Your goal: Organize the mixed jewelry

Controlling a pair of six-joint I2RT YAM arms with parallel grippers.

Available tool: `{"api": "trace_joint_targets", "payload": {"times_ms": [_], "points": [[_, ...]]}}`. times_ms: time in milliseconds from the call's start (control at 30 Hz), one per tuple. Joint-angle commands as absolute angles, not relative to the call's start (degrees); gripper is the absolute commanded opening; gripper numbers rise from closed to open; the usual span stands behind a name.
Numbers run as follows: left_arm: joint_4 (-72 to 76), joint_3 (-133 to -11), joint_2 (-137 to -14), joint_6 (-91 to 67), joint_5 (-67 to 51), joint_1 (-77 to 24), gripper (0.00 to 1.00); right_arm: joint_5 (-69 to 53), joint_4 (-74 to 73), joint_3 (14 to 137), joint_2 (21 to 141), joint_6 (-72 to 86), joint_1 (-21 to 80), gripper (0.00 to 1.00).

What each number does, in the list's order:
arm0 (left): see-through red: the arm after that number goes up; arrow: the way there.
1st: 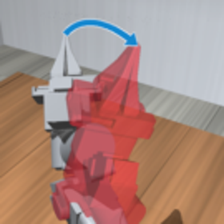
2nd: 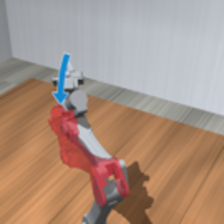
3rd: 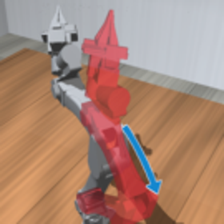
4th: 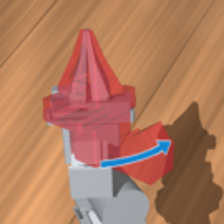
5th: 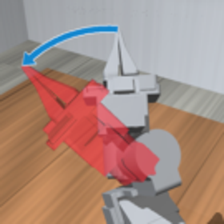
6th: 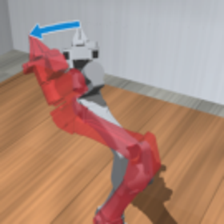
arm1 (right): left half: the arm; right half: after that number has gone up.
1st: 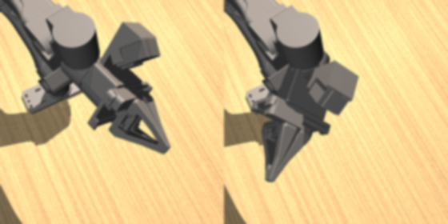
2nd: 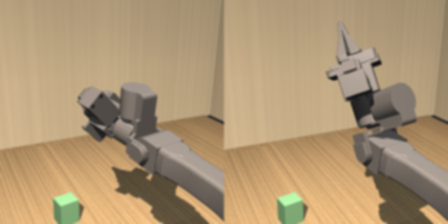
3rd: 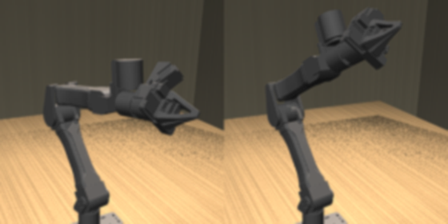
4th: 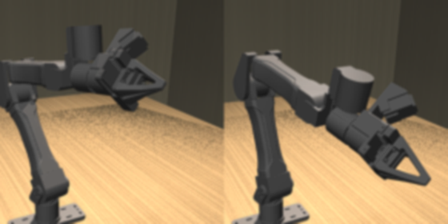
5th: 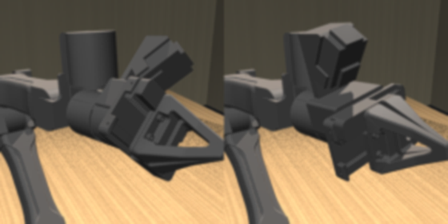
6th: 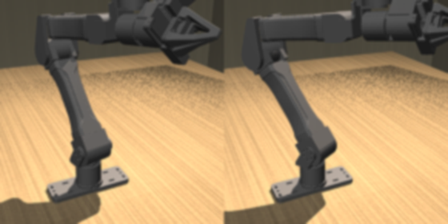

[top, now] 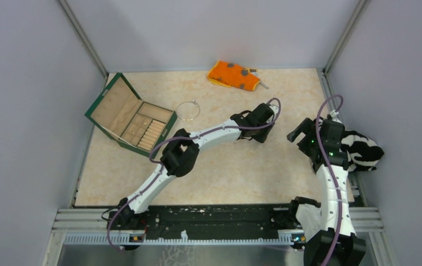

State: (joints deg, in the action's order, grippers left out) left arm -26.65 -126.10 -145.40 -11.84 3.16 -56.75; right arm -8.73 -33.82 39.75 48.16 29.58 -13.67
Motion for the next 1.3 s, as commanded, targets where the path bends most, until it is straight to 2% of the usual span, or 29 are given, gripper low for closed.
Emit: {"api": "trace_joint_targets", "payload": {"times_ms": [0,267,433,667,933,1267], "points": [[-27.8,-126.7,-145.2,-11.0,3.5,-56.7,0.35,-9.3,-31.3,40.3,47.8,28.9,-13.9,0.95],[-27.3,-124.5,-143.0,-11.2,4.5,-56.7,0.33,-9.2,-31.2,39.8,47.3,28.7,-14.0,0.95],[-27.2,-123.5,-141.9,-11.6,5.0,-56.8,0.39,-9.8,-30.9,39.8,47.1,28.9,-13.9,0.95],[-27.3,-122.5,-140.6,-11.3,6.1,-56.8,0.41,-9.7,-31.3,40.0,46.5,28.9,-14.0,0.94],[-26.8,-120.7,-139.8,-11.6,5.4,-56.8,0.29,-9.7,-31.6,40.2,46.3,28.8,-13.9,0.94],[-25.8,-118.8,-138.7,-11.7,5.3,-56.8,0.2,-10.1,-31.5,39.9,46.2,28.9,-14.0,0.94]]}}
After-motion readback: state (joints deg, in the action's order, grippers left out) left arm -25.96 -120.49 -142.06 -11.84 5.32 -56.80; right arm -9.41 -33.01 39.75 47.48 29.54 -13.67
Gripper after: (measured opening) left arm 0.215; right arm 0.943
